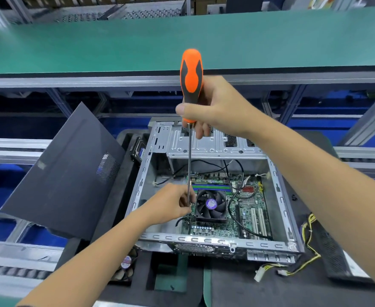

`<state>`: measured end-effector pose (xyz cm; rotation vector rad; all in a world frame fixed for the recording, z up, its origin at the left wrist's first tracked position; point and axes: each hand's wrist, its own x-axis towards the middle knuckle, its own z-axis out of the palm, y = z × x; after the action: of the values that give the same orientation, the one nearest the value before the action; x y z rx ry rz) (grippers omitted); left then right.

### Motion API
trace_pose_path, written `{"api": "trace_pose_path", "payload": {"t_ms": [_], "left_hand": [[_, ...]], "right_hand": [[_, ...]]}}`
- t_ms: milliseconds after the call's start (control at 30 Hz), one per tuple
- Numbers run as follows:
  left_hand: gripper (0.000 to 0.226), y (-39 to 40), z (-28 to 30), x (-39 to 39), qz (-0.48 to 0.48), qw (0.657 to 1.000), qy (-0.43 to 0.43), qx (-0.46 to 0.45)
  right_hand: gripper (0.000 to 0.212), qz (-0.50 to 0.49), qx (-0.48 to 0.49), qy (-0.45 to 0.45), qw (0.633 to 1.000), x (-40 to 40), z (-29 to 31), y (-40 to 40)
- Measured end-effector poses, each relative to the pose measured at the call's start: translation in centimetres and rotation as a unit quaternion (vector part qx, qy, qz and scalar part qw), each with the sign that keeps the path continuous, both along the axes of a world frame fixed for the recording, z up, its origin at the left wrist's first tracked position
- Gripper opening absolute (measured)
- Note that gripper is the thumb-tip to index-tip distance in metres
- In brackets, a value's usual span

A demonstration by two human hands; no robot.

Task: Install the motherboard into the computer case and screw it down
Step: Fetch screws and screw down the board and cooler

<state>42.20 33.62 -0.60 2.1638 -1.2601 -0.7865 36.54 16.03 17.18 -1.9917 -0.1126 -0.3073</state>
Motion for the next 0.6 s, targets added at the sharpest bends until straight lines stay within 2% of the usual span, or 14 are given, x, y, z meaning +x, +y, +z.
{"api": "trace_pose_path", "payload": {"t_ms": [167, 367, 600], "left_hand": [[0.012, -0.2, -0.4, 0.3, -0.019, 0.999, 0.019, 0.046], [0.014, -0.1, -1.0, 0.5, -0.053, 0.994, 0.006, 0.1], [0.011, -0.5, -1.3, 0.7, -0.081, 0.99, -0.006, 0.118]], "right_hand": [[0.02, 0.013, 0.002, 0.017, 1.0, 0.0, -0.9, 0.4], [0.018, 0.028, 0.011, 0.013, 0.999, 0.0, -1.9, 0.7], [0.021, 0.045, 0.021, 0.02, 0.999, 0.6, -2.6, 0.7]]}}
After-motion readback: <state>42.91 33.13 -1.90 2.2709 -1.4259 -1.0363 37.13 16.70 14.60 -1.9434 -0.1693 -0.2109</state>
